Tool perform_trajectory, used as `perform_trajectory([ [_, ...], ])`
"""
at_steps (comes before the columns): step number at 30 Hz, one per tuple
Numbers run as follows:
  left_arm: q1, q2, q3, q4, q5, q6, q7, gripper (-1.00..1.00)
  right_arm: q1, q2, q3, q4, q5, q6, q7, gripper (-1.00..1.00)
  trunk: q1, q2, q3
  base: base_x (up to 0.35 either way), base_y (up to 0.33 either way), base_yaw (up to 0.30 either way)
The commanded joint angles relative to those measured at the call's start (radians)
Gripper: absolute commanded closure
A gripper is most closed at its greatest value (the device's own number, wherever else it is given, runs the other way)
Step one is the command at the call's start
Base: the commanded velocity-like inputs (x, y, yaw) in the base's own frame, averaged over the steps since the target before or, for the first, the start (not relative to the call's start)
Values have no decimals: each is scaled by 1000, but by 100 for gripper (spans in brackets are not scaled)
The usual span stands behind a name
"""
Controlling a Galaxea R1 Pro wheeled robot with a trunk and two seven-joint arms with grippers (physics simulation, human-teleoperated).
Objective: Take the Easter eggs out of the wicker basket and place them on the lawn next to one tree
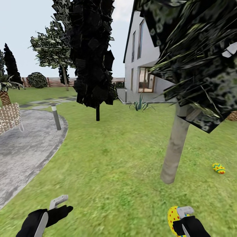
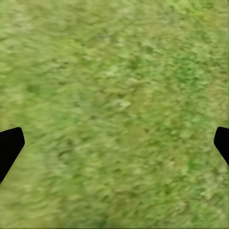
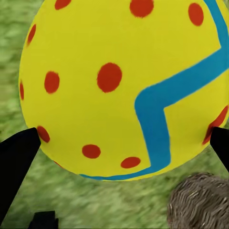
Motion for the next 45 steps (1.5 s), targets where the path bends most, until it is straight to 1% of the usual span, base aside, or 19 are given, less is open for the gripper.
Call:
perform_trajectory([
  [1,-1,0,2,-1,-2,5,-6,-100,-1,-1,4,-1,6,6,-1,100,1,-1,-1,331,110,0],
  [5,-1,1,4,-2,-2,5,-6,-100,-1,-8,2,-9,5,19,-1,100,1,-1,-1,331,105,0],
  [7,-1,1,4,-2,-2,5,-6,-100,-1,-10,-7,-10,5,22,-1,100,1,-1,-1,334,84,0],
  [8,-1,1,4,-2,-2,5,-6,-100,-1,-10,-17,-12,8,17,-2,100,1,-1,-1,335,75,0],
  [12,-1,1,5,-2,-2,5,-6,-100,-1,-10,-22,-18,20,11,-7,100,1,-1,-1,336,72,0],
  [13,-1,1,5,-2,-2,5,-6,-100,-1,-12,-24,-18,18,13,-4,100,1,-1,-1,336,71,0],
  [15,-1,1,5,-2,-2,5,-8,-100,-1,-27,-26,-18,9,14,2,100,1,-1,-1,336,71,0],
  [17,-1,1,5,-2,-2,5,-11,-100,-1,-36,-26,-17,7,12,24,100,1,-1,-1,336,71,0],
  [19,-1,1,5,-2,-1,5,-12,-100,-1,-39,-25,-16,8,9,42,100,1,-1,-1,284,48,0],
  [23,-1,0,6,-2,0,5,-15,-100,-1,-38,-24,-15,19,9,45,100,1,-1,-1,54,7,0],
  [30,-1,5,8,-5,-2,5,-13,-100,-1,-32,-18,-16,22,7,46,100,27,-50,-23,2,0,0],
  [37,-1,6,9,-5,-2,5,-11,-100,-1,-30,-18,-15,14,9,46,100,54,-99,-45,0,0,0],
  [45,-1,5,9,-5,-2,5,-12,-100,-1,-27,-18,-11,21,8,44,100,85,-155,-70,0,0,0],
])
